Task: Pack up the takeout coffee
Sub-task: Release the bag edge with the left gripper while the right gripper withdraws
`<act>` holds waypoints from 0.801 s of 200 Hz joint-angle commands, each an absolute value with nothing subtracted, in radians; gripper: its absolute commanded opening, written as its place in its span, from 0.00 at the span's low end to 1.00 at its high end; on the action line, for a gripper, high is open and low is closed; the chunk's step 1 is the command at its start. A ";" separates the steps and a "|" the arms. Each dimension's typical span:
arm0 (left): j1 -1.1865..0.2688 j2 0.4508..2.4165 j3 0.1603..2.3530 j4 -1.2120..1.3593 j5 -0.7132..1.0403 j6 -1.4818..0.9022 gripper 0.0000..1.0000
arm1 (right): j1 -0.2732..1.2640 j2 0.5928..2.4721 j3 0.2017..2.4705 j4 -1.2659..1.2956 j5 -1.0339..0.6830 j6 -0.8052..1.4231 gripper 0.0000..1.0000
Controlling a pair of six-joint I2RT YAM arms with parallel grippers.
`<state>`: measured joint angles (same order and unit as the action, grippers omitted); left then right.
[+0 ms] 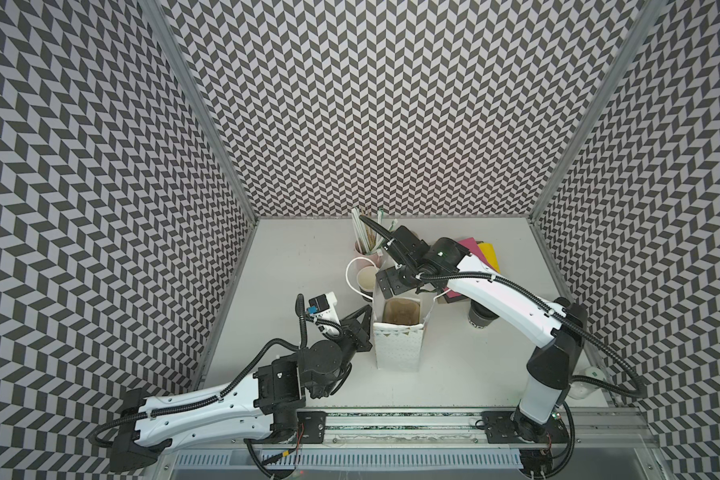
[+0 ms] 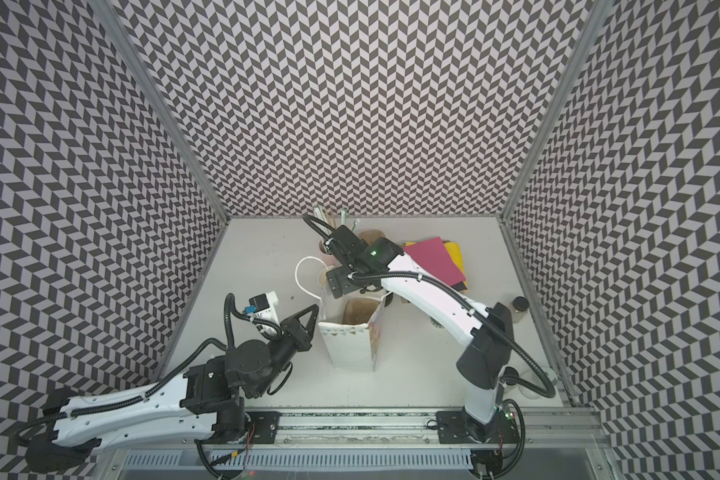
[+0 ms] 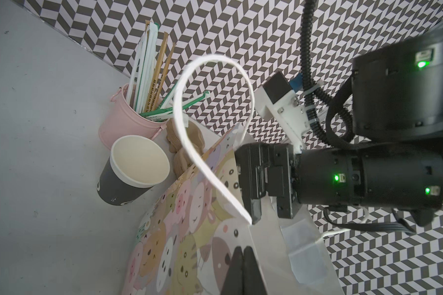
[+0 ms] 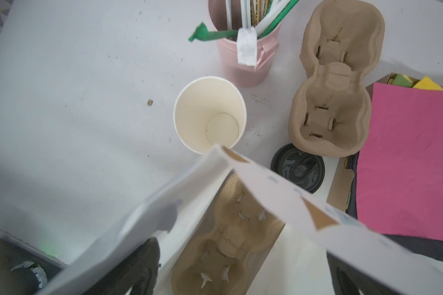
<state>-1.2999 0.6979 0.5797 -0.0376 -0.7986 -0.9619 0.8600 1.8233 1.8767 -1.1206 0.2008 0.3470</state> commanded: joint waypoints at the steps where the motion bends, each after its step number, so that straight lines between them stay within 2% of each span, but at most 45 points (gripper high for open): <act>1: -1.293 0.700 0.568 -0.015 -0.810 -0.957 0.00 | 0.846 1.853 1.914 -1.115 0.210 0.309 1.00; 58: -1.293 0.701 0.553 -0.002 -0.799 -0.963 0.00 | 0.842 1.824 1.901 -1.134 0.194 0.307 0.99; 126: -1.293 0.721 0.555 0.017 -0.784 -0.965 0.00 | 0.858 1.717 1.730 -1.138 0.190 0.294 0.99; 160: -1.293 0.730 0.567 0.019 -0.776 -0.969 0.01 | 0.858 1.689 1.757 -1.158 0.201 0.294 0.99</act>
